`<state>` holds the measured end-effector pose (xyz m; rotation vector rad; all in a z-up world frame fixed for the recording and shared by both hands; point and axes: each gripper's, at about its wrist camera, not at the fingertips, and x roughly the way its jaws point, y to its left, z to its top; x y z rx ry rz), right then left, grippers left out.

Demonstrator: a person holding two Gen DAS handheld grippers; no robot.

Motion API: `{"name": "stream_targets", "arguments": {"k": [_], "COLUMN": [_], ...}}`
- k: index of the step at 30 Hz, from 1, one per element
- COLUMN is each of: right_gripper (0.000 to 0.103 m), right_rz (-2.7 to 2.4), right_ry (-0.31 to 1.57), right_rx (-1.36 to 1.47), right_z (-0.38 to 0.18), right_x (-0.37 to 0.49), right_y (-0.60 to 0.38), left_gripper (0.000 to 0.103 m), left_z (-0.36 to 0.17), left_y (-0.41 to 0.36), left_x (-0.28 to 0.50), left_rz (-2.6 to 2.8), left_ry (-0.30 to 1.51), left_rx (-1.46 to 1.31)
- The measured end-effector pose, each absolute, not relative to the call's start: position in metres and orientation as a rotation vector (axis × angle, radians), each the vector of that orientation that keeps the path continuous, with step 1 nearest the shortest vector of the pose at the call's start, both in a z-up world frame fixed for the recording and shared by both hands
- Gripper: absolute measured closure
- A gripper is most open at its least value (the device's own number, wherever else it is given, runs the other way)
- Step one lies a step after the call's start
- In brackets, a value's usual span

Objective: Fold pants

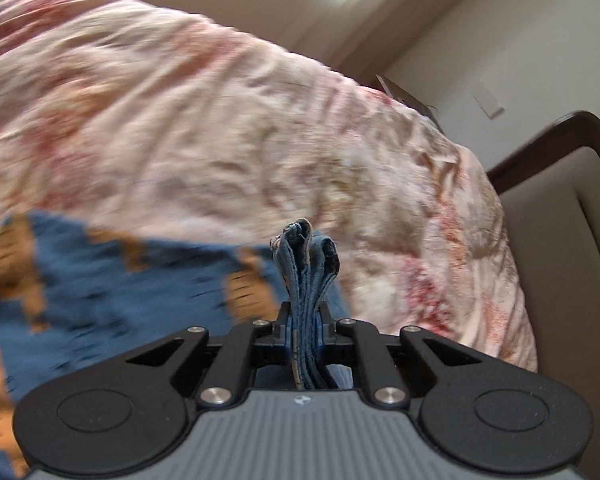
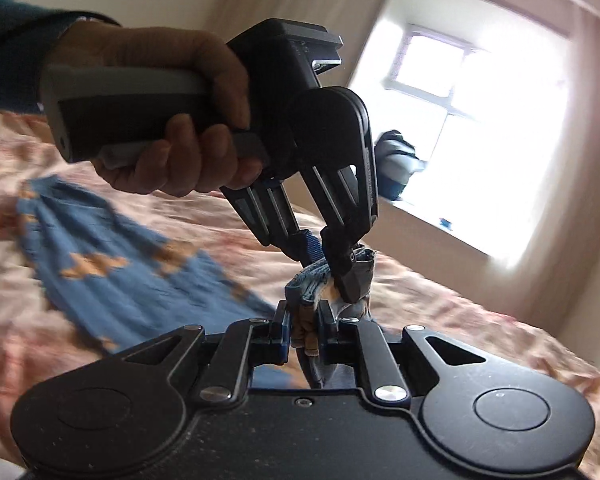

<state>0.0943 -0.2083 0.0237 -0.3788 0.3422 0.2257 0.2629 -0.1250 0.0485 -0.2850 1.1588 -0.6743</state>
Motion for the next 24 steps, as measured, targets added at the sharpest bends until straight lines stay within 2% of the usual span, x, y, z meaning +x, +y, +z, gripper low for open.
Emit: {"name": "stream_targets", "arguments": {"k": [6, 14, 24], "right_gripper": [0.089, 0.089, 0.089], "right_rz": [0.366, 0.440, 0.442], "right_ry": [0.439, 0.566, 0.594], "right_rx": [-0.389, -0.389, -0.366], "right_z": [0.010, -0.037, -0.048], "right_x": [0.107, 0.125, 0.125], "right_y": [-0.163, -0.129, -0.125], "left_gripper": [0.092, 0.091, 0.091], "left_z": [0.008, -0.047, -0.057], "left_y": [-0.073, -0.035, -0.029], "left_x": [0.264, 0.262, 0.252], "left_rz": [-0.608, -0.628, -0.635], "left_ry": [1.189, 1.179, 1.116], "left_rx": [-0.338, -0.441, -0.463]}}
